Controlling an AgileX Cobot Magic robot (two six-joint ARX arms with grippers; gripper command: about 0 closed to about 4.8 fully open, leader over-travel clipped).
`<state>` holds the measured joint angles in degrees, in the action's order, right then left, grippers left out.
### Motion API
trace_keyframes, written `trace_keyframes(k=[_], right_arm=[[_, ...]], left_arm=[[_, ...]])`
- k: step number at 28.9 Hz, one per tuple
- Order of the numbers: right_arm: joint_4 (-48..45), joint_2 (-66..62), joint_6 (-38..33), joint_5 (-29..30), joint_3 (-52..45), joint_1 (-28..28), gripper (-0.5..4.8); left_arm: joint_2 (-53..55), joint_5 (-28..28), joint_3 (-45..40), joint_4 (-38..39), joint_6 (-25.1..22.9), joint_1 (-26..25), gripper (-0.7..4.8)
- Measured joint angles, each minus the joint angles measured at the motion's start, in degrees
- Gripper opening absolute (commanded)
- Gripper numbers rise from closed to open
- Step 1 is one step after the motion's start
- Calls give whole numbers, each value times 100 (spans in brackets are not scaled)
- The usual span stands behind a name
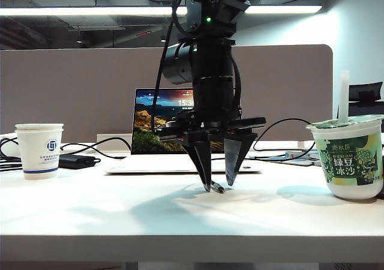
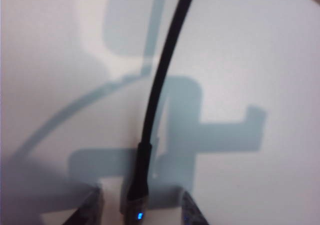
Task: Pick up the black phone, pick up the charger plug, insert the charger plug into the phone's charging port, and finally place the connected phone back on the desk.
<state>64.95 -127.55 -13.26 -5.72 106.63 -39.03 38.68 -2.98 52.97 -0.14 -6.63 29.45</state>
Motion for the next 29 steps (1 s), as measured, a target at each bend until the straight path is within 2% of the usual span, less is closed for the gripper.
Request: trace_keyframes(k=[4, 5, 8, 9, 11, 29], right_arm=[[2, -28, -2, -133, 17, -81, 192], [2, -35, -2, -136, 24, -90, 176], [9, -50, -24, -125, 33, -109, 92], [4, -59, -24, -90, 39, -114, 38], [9, -70, -22, -42, 48, -120, -5], [210, 164, 133, -66, -2, -105, -5]], left_arm=[[0, 0, 0, -2, 0, 0, -7], [0, 0, 0, 0, 0, 0, -7], [0, 0, 0, -2, 0, 0, -7], [0, 0, 0, -2, 0, 0, -7], [0, 0, 0, -2, 0, 0, -7], [0, 0, 0, 61, 0, -2, -7]])
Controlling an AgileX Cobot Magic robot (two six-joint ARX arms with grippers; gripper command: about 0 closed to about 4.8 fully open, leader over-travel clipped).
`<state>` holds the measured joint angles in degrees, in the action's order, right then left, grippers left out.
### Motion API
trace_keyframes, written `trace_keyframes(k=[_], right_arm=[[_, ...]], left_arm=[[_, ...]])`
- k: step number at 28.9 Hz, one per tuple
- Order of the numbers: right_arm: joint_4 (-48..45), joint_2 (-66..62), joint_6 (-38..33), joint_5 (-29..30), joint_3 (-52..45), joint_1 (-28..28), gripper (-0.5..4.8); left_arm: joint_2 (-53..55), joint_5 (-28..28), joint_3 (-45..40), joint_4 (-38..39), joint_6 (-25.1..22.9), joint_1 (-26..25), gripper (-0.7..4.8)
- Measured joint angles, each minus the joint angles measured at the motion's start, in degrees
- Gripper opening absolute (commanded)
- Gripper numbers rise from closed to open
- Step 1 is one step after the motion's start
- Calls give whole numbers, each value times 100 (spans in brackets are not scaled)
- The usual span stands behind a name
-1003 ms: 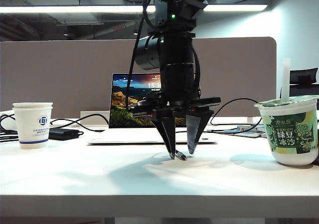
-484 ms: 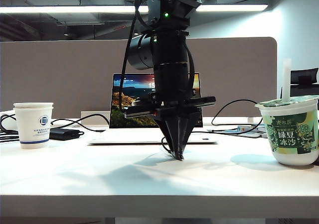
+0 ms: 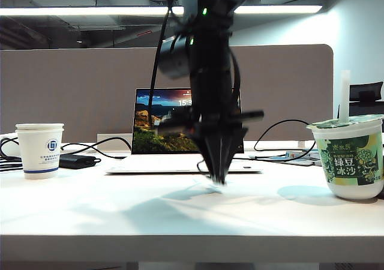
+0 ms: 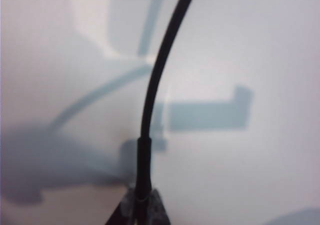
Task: Pick up the black phone, pick up the charger plug, insert the charger plug into the phone's charging port, and finally place the connected phone back on the desk.
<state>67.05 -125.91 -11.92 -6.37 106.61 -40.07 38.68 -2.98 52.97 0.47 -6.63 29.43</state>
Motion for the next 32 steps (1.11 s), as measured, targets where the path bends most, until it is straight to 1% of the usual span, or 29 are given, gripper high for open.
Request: trace_keyframes(k=[4, 7, 13, 16, 19, 23, 25, 28, 32], right_arm=[[20, 553, 111, 72, 15, 44, -5], [20, 953, 127, 271, 28, 129, -5], [35, 1779, 129, 1029, 11, 407, -5], [-70, 2249, 129, 1298, 31, 535, -5], [-271, 2618, 131, 1683, 22, 715, -5], [-551, 3073, 129, 2197, 17, 927, -5], [-737, 3331, 133, 2470, 20, 1003, -5], [-929, 3622, 214, 2708, 20, 1054, -5], [-1091, 3908, 533, 2839, 22, 1060, -5]], left_arm=[[0, 0, 0, 26, 0, 0, -7], [0, -28, 0, 24, 0, 0, -7], [0, -101, 0, 26, 0, -2, -7], [20, -313, 2, 22, 0, -4, -7], [92, -616, 2, 22, 26, -4, -7], [247, -1165, 0, 24, 326, -4, -7], [308, -1449, 0, 26, 393, -4, -7], [411, -1882, 0, 22, 415, -2, -7], [599, -2540, 0, 26, 507, -4, -7]])
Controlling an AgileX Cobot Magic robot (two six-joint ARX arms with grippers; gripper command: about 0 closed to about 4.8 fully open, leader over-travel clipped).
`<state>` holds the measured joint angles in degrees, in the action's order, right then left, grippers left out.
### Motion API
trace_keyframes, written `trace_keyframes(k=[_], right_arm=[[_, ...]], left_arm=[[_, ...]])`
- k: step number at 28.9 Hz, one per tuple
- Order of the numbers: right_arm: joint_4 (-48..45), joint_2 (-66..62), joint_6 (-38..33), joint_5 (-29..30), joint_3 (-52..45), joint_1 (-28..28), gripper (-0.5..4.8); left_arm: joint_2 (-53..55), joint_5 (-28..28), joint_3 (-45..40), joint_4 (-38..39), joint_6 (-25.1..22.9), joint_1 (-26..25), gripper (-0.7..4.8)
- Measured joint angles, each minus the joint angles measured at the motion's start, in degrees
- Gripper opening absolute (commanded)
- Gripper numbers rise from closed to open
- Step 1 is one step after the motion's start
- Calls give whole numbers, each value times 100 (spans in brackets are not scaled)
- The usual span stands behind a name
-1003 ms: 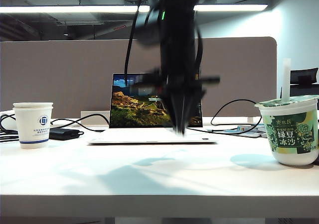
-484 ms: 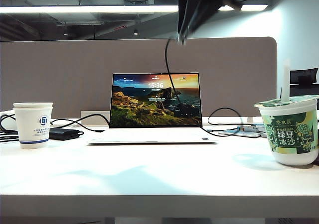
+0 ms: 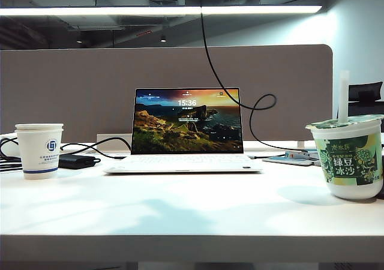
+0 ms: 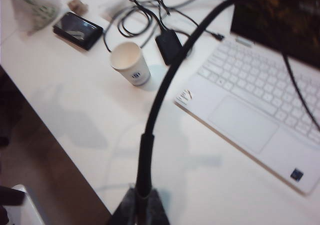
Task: Pick up the black phone, pick up the charger plug, insert the charger plug into the phone's charging port, and finally place the connected phone back on the desk.
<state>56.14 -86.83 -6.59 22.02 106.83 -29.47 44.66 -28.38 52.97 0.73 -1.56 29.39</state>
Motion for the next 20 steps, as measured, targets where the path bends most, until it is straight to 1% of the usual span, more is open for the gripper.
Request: trace_keyframes(k=[5, 7, 13, 20], right_arm=[[-236, 269, 177, 422, 0, 0, -5], [-313, 326, 181, 629, 0, 0, -5], [-487, 413, 184, 1252, -2, 2, -5], [-927, 417, 190, 2024, -9, 2, -5]], left_arm=[[177, -796, 2, 35, 101, 2, -7], [256, -964, 2, 33, 120, 2, -7], [341, -1202, 0, 13, 120, 0, -7], [496, -1606, 0, -374, 142, 0, -7]])
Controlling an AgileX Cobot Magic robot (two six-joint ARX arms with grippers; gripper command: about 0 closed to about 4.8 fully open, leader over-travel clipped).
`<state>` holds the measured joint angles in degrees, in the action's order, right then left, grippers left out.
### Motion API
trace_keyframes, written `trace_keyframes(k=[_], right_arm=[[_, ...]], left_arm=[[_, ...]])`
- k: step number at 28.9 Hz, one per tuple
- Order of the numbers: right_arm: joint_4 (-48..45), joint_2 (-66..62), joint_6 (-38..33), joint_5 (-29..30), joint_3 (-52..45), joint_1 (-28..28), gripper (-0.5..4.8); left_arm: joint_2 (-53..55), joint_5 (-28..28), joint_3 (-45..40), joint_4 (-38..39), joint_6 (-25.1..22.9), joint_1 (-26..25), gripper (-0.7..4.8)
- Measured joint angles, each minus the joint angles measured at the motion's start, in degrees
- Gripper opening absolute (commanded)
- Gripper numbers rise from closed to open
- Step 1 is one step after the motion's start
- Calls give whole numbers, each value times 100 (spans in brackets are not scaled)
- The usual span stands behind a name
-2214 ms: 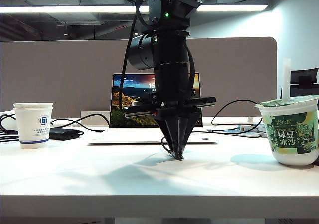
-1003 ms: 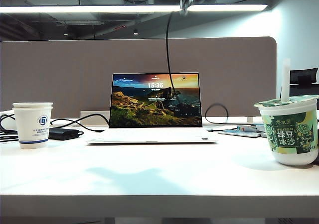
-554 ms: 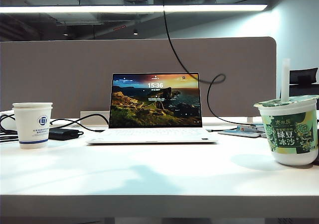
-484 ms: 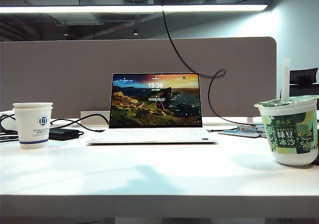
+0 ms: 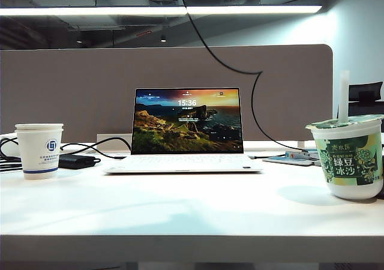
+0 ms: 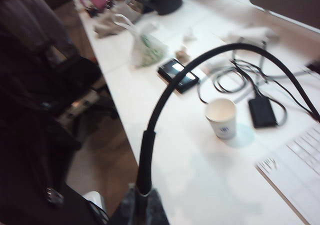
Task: Pick up the black phone, pick up the charger plug, insert the charger plug into the phone's charging port, and finally place the connected phone back on the desk.
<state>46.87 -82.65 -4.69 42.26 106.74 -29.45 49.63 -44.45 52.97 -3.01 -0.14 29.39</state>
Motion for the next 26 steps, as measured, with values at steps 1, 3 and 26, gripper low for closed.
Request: trace_keyframes(k=[1, 3, 26], right_arm=[[-81, 0, 0, 103, 0, 0, -5], [-221, 0, 2, 284, 0, -7, -5], [-1344, 0, -323, 1499, -2, -186, -5]], left_arm=[[22, -37, 0, -72, 26, 2, -7], [57, -85, 2, -208, 83, 2, -7], [616, -299, 0, -870, 289, 2, -7]])
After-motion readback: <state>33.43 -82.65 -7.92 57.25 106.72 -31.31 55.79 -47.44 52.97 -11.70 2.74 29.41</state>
